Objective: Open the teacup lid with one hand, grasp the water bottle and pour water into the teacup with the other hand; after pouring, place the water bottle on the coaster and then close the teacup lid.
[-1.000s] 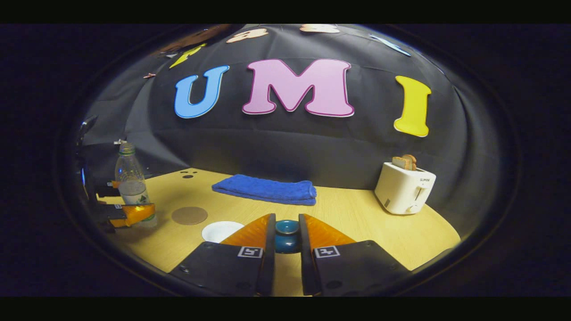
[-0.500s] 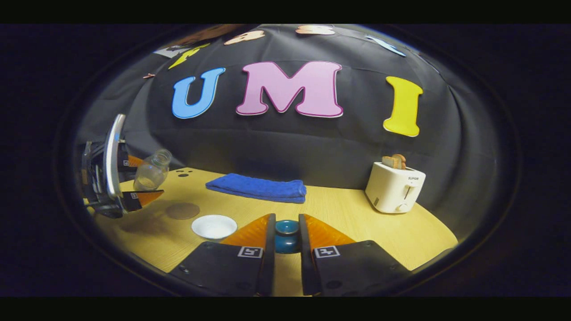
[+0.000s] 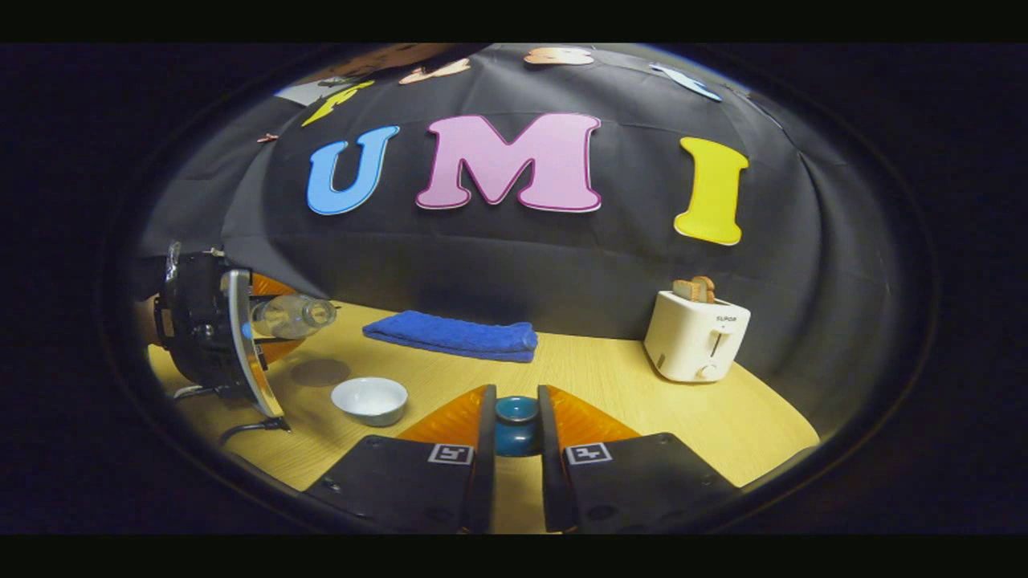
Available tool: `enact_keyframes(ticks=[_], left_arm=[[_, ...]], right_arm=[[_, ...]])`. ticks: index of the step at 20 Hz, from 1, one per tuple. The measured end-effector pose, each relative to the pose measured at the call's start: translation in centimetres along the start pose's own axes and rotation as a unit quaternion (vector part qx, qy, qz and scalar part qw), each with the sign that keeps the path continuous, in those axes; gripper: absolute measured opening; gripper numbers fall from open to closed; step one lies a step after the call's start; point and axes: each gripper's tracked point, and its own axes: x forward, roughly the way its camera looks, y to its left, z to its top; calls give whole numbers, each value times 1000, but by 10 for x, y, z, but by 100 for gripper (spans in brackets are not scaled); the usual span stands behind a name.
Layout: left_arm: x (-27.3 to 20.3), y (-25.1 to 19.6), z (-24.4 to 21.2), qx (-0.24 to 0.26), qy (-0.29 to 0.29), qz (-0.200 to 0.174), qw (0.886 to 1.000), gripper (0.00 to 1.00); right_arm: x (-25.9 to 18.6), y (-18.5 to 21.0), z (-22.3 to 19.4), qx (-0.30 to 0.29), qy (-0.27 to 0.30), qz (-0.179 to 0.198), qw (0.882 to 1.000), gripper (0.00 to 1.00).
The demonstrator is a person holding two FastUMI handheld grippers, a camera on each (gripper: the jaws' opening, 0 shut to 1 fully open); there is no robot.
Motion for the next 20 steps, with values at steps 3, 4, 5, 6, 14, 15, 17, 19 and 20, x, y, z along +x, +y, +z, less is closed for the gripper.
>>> enact_keyframes(ticks=[3, 4, 5, 6, 14, 15, 17, 19, 20], left_arm=[[7, 2, -2, 30, -4, 3, 1000, 75], [9, 0, -2, 37, -3, 2, 999, 75], [11, 0, -4, 45, -2, 3, 999, 75], [13, -1, -4, 54, -2, 5, 999, 75], [18, 2, -14, 119, -4, 25, 993, 75], [20, 3, -14, 127, -6, 27, 992, 75], [21, 4, -13, 137, -10, 32, 990, 75], [19, 5, -14, 143, -15, 33, 989, 75], [19, 4, -14, 146, -16, 34, 989, 75]], right_arm=[[-1, -4, 2, -7, -5, -1, 1000, 27], [-2, -5, 1, -9, -5, -2, 1000, 27], [-2, -7, 1, -12, -6, -3, 1000, 27], [-4, -9, 1, -13, -6, -6, 1000, 27], [-13, -18, -1, -16, -6, -19, 1000, 27], [-14, -18, -1, -16, -6, -19, 1000, 27], [-15, -19, -1, -16, -7, -20, 1000, 27], [-16, -20, -1, -16, -7, -22, 1000, 27], [-16, -20, -1, -16, -8, -22, 1000, 27]])
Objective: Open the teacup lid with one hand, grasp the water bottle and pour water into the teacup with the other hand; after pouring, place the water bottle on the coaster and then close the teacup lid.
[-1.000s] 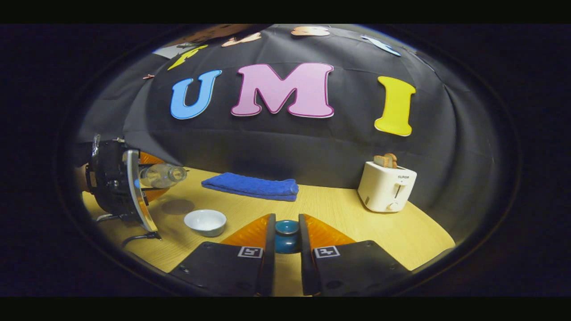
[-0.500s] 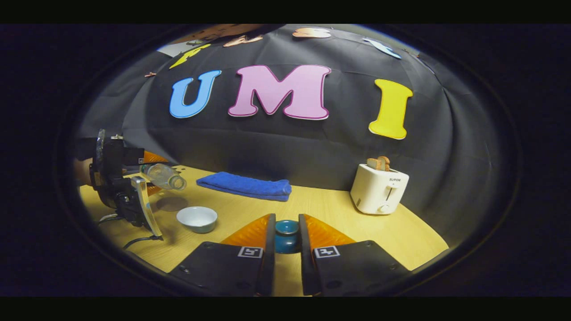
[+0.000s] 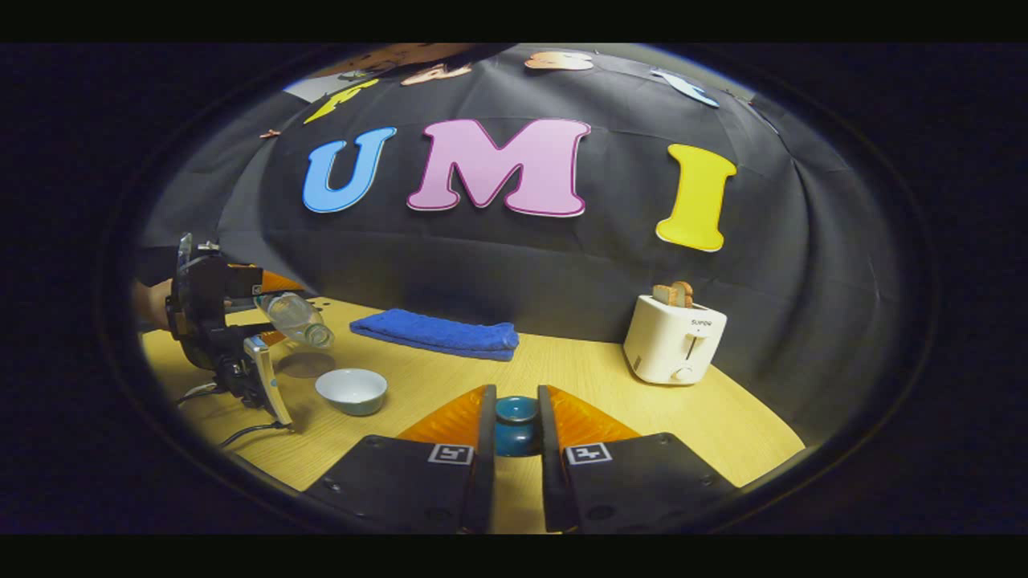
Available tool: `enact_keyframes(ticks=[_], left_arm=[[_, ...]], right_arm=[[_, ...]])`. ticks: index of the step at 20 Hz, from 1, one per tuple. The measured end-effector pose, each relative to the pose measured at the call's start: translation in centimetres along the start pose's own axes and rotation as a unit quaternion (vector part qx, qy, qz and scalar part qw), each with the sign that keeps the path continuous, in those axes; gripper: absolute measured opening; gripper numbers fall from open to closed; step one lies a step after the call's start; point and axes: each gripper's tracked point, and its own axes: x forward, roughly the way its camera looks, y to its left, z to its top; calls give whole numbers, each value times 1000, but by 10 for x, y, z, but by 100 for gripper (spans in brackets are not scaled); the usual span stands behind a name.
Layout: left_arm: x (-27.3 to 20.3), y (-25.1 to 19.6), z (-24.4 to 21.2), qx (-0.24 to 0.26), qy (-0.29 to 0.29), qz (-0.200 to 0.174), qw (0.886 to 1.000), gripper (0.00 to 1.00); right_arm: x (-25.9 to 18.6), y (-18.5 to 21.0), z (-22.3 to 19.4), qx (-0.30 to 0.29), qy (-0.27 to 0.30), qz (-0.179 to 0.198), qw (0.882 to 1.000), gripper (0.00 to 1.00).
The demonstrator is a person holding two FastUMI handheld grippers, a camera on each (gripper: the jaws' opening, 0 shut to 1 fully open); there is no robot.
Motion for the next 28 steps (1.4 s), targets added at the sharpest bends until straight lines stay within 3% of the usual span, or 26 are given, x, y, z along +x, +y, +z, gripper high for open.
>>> enact_keyframes(ticks=[5, 9, 15, 16, 17, 19, 22, 25, 27, 28], left_arm=[[3, 1, 0, 24, -10, 7, 1000, 75], [6, 0, 1, 31, -13, 7, 999, 75], [4, 4, -1, 40, -16, 16, 999, 75], [5, 5, 0, 46, -19, 20, 999, 75], [7, 7, 1, 54, -22, 24, 998, 75], [8, 10, 2, 69, -29, 31, 997, 75], [9, 14, 2, 79, -38, 38, 995, 75], [12, 14, 1, 84, -43, 37, 995, 75], [13, 19, 2, 91, -44, 44, 994, 75], [14, 21, 4, 95, -46, 48, 993, 75]], right_arm=[[-2, -3, 0, -13, -1, -2, 1000, 31], [-2, -4, -1, -16, 0, -2, 1000, 22], [-5, -7, 0, -22, -2, -7, 1000, 22], [-5, -7, 0, -23, -2, -7, 1000, 31], [-5, -7, 1, -24, -2, -6, 1000, 22], [-7, -7, 1, -26, -3, -6, 1000, 22], [-6, -7, 1, -27, -5, -6, 1000, 31], [-7, -7, 3, -27, -5, -7, 1000, 22], [-7, -7, 2, -28, -4, -7, 1000, 27], [-7, -8, 2, -28, -4, -7, 1000, 22]])
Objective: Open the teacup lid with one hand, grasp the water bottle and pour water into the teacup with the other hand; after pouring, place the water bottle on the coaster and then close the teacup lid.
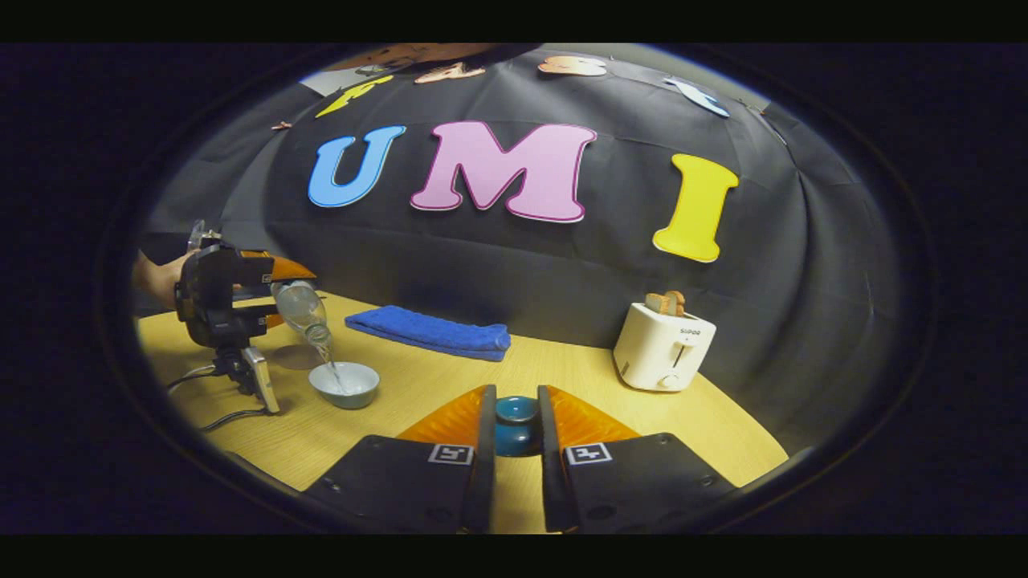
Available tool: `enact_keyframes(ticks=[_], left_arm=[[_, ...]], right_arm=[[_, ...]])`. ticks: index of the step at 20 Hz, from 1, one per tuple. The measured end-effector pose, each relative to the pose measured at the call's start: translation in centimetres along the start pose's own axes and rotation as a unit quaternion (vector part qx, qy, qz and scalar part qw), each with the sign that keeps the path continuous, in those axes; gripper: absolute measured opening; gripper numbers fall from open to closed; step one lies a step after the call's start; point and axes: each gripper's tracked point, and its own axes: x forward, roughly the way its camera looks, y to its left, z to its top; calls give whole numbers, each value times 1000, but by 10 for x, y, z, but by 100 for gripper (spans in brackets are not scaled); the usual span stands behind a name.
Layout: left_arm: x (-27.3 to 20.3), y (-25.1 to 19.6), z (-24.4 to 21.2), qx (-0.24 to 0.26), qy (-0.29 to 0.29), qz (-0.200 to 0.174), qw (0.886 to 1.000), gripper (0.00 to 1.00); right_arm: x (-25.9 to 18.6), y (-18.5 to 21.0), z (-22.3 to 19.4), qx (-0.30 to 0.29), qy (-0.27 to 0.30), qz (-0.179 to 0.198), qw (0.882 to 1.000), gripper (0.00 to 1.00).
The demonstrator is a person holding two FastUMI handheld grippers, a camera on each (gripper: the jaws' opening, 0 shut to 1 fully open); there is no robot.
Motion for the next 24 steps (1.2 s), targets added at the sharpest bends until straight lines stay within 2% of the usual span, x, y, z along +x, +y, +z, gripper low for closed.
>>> enact_keyframes(ticks=[4, 5, 8, 9, 17, 20, 21, 22, 23, 24], left_arm=[[4, 9, 2, 16, -9, 13, 1000, 75], [5, 11, 2, 20, -12, 17, 1000, 75], [12, 20, 2, 40, -21, 27, 999, 75], [14, 23, 2, 44, -25, 31, 998, 75], [25, 39, 7, 90, -55, 55, 993, 75], [26, 43, 11, 101, -63, 64, 991, 75], [27, 45, 12, 104, -67, 66, 990, 75], [28, 44, 13, 106, -71, 67, 990, 75], [29, 45, 13, 111, -75, 72, 988, 75], [29, 48, 15, 118, -81, 80, 986, 75]], right_arm=[[0, 1, 0, 1, -2, 0, 1000, 22], [0, 0, 0, 0, -2, -1, 1000, 27], [0, -2, 1, -3, -5, -1, 1000, 27], [0, -3, 1, -3, -5, -1, 1000, 22], [1, -6, 3, -5, -12, -4, 1000, 22], [1, -7, 3, -8, -13, -5, 1000, 31], [1, -7, 3, -9, -13, -5, 1000, 27], [1, -7, 4, -10, -13, -6, 1000, 31], [1, -7, 4, -11, -13, -5, 1000, 31], [2, -8, 4, -13, -13, -6, 1000, 22]])
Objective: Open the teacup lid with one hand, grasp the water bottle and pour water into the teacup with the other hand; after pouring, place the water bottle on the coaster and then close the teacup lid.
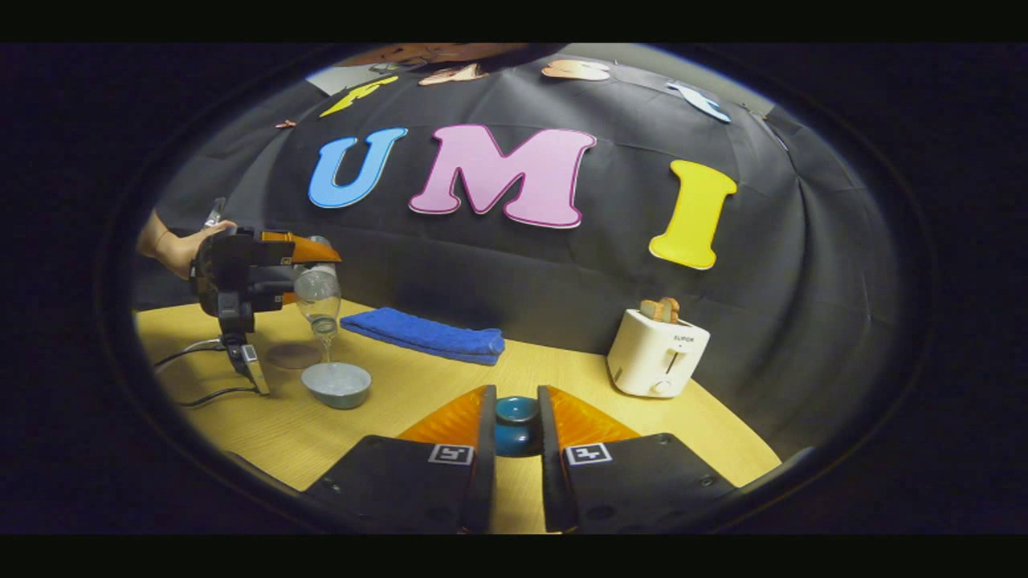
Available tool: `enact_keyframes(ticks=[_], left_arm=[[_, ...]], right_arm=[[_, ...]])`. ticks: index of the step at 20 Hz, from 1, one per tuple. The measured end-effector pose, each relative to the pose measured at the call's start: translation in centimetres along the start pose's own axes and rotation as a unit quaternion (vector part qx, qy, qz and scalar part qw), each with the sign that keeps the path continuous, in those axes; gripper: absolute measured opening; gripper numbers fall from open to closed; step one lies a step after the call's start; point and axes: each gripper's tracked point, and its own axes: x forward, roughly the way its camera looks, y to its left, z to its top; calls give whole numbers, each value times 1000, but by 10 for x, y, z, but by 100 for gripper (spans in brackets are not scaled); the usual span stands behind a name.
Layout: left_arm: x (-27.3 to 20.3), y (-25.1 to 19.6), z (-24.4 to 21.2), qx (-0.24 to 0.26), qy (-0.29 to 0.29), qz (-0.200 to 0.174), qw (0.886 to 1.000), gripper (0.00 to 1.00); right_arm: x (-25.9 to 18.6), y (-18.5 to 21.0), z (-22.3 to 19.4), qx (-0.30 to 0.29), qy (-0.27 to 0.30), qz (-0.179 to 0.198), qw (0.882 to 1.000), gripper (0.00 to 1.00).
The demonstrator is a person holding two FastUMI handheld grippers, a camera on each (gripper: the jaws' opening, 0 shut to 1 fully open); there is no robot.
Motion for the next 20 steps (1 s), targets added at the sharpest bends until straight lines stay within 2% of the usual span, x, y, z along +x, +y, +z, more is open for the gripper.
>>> enact_keyframes(ticks=[1, 2, 3, 4, 5, 6, 8, 9, 10, 11, 13, 15, 16, 17, 19, 20], left_arm=[[1, 6, 0, 7, -8, 11, 1000, 75], [2, 11, -1, 12, -14, 24, 1000, 75], [7, 18, -2, 15, -20, 36, 999, 75], [8, 22, -3, 18, -24, 47, 998, 75], [10, 26, -6, 22, -28, 56, 998, 75], [12, 31, -8, 27, -29, 67, 997, 75], [13, 40, -6, 34, -34, 83, 995, 75], [13, 43, -6, 37, -38, 91, 994, 75], [14, 46, -5, 40, -42, 97, 994, 75], [14, 49, -5, 42, -46, 103, 993, 75], [13, 52, -4, 44, -50, 113, 991, 75], [12, 54, -4, 44, -52, 117, 991, 75], [12, 54, -3, 45, -51, 119, 991, 75], [14, 54, -4, 44, -51, 118, 991, 75], [14, 54, -4, 42, -48, 116, 991, 75], [15, 53, -5, 39, -44, 113, 992, 75]], right_arm=[[0, -1, 1, -2, -1, 0, 1000, 27], [1, -1, 2, -4, -2, 1, 1000, 27], [0, -2, 3, -5, -3, 0, 1000, 22], [0, -2, 4, -6, -4, 0, 1000, 31], [0, -2, 4, -6, -5, -1, 1000, 31], [0, -3, 4, -7, -5, -2, 1000, 27], [0, -2, 4, -7, -5, -2, 1000, 27], [0, -2, 5, -8, -6, -2, 1000, 31], [0, -2, 5, -9, -7, -2, 1000, 27], [0, -2, 6, -10, -8, -3, 1000, 27], [0, -1, 4, -10, -7, -2, 1000, 27], [1, 1, 4, -11, -5, -1, 1000, 22], [1, 1, 5, -11, -6, -1, 1000, 32], [1, 2, 6, -10, -7, -1, 1000, 31], [1, 4, 7, -9, -8, 0, 1000, 22], [2, 5, 7, -10, -7, 0, 1000, 22]])
